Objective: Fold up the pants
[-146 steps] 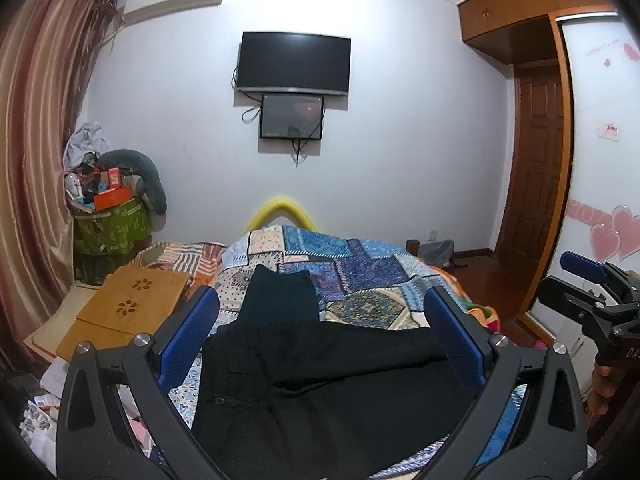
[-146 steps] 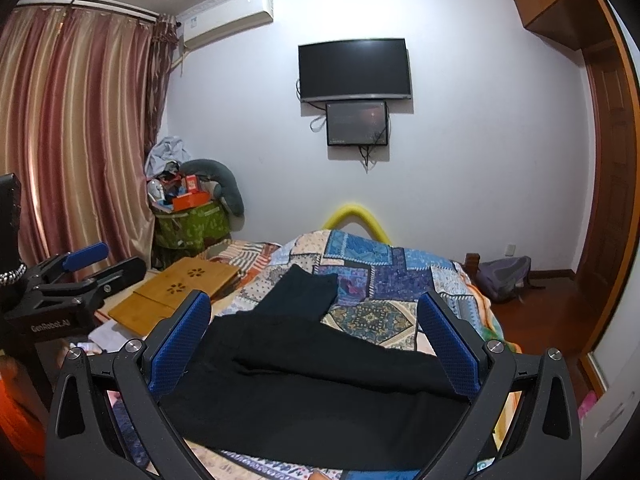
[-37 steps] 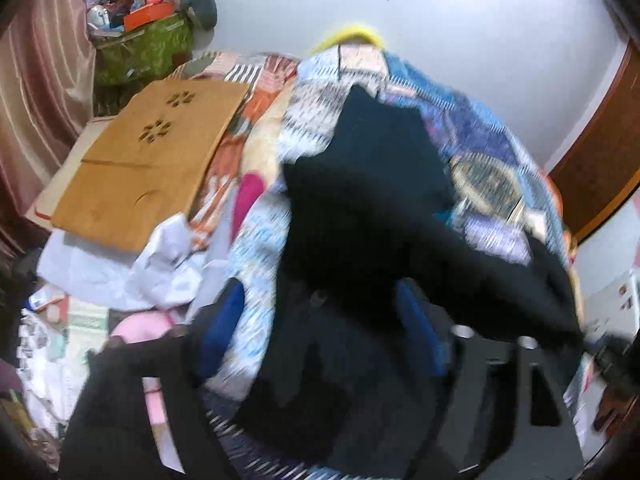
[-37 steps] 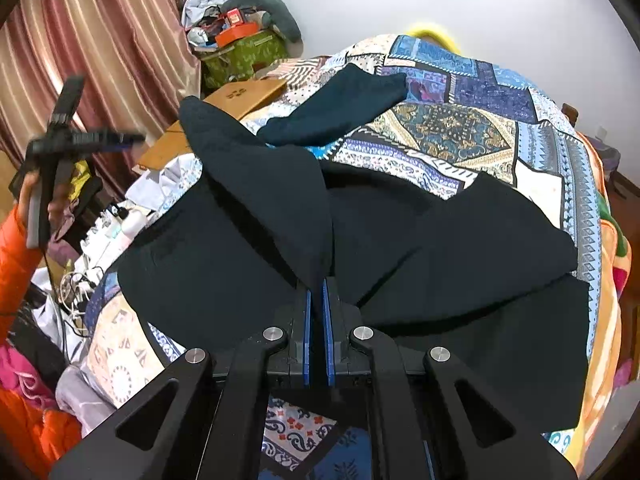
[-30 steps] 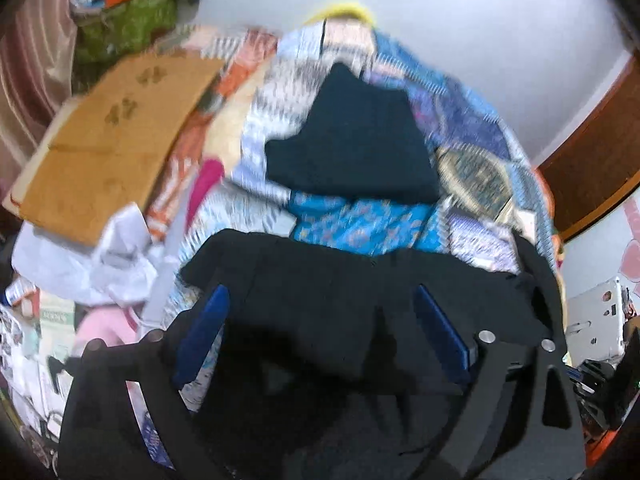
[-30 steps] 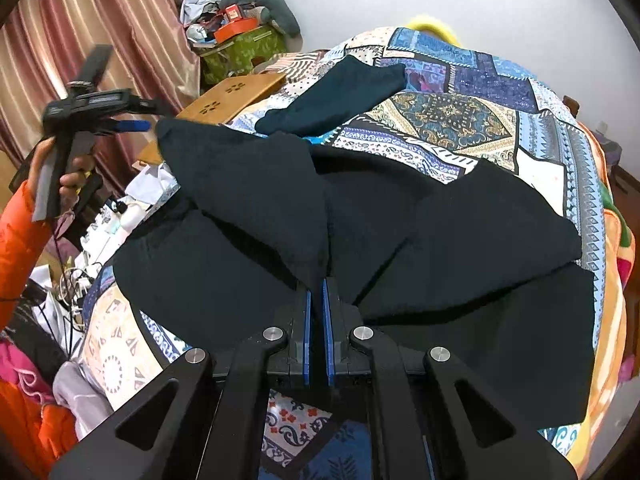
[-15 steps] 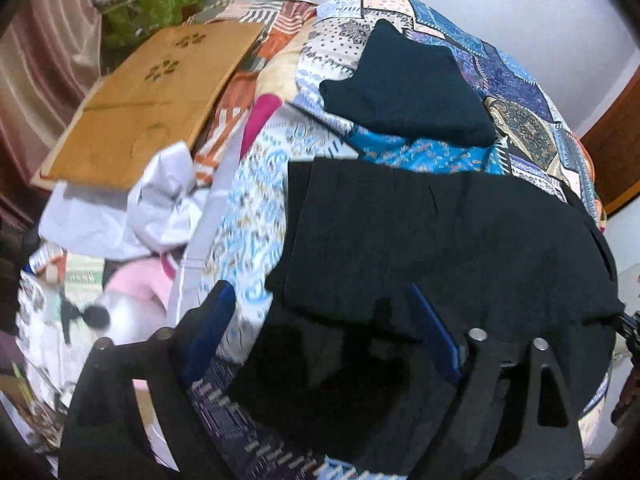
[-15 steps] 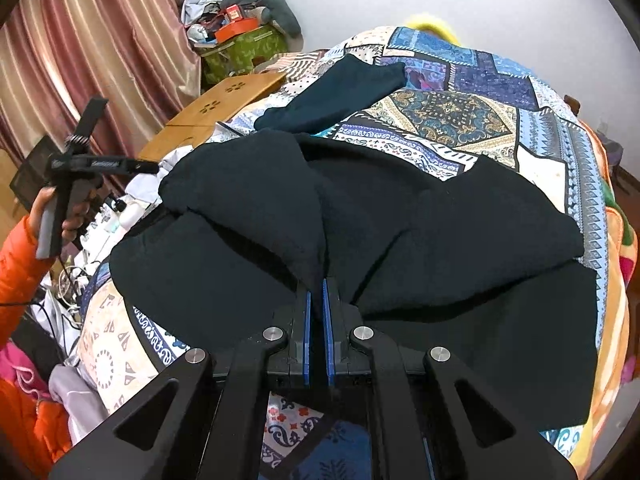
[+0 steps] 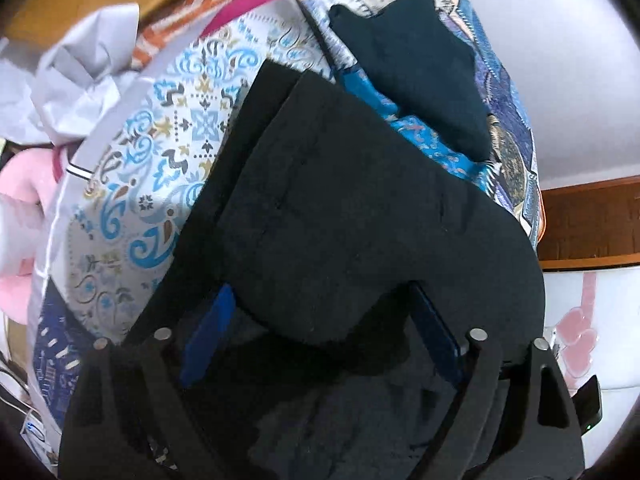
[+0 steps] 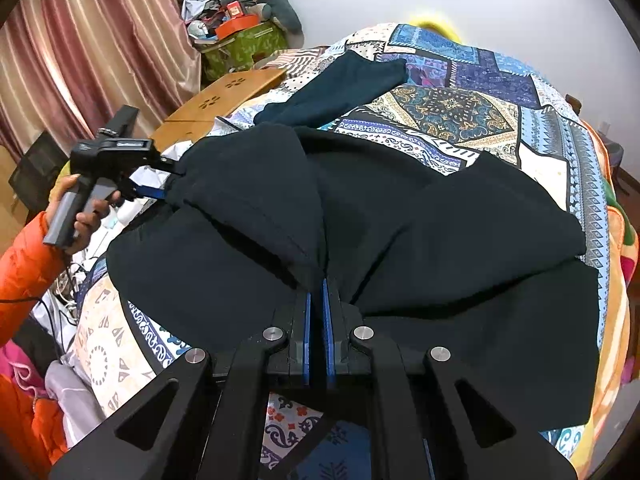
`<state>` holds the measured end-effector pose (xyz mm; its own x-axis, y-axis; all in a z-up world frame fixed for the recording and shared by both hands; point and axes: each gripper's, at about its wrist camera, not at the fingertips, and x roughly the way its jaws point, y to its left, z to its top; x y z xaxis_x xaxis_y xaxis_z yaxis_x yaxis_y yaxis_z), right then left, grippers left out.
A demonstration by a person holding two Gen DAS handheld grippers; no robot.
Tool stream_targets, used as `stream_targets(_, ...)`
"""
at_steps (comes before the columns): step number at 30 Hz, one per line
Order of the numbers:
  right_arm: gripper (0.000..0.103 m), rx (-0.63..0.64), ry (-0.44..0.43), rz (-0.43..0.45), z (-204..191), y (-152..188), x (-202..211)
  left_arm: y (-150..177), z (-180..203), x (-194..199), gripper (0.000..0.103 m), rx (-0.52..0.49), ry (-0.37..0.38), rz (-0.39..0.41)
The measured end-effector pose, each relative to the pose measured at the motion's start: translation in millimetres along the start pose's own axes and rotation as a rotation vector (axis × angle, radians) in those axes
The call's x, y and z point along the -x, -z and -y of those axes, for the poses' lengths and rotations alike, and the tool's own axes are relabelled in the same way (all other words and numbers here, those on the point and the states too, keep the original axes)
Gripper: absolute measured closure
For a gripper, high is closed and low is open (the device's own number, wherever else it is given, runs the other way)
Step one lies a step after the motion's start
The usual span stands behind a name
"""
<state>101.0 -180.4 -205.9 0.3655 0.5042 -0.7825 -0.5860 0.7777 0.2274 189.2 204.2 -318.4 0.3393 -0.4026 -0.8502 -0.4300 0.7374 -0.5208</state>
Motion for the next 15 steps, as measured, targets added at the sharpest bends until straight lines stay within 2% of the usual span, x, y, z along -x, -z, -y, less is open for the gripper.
stream_targets(1, 0.098, -0.002, -0.001, 0.001, 0, 0, 0, 0, 1, 0, 0.027, -0.009, -0.017, 0.006)
stream_targets(3, 0.098, -0.005, -0.001, 0.006, 0, 0, 2, 2, 6, 4, 0.058, -0.051, -0.084, 0.031)
stream_targets(5, 0.098, -0.006, -0.004, 0.011, 0, 0, 3, 3, 9, 8, 0.072, -0.087, -0.113, 0.053)
stream_targets(8, 0.098, -0.005, -0.003, 0.018, -2, -2, 5, 5, 12, 16, 0.089, -0.107, -0.098, 0.080)
stream_targets(9, 0.098, -0.004, -0.001, 0.022, -3, -2, 6, 7, 15, 20, 0.093, -0.117, -0.096, 0.092)
stream_targets(11, 0.098, 0.002, 0.004, 0.037, -5, -4, 12, 11, 25, 32, 0.094, -0.151, -0.129, 0.135)
stream_targets(15, 0.098, 0.016, 0.019, 0.070, -7, -7, 25, 22, 36, 66, 0.095, -0.206, -0.141, 0.209)
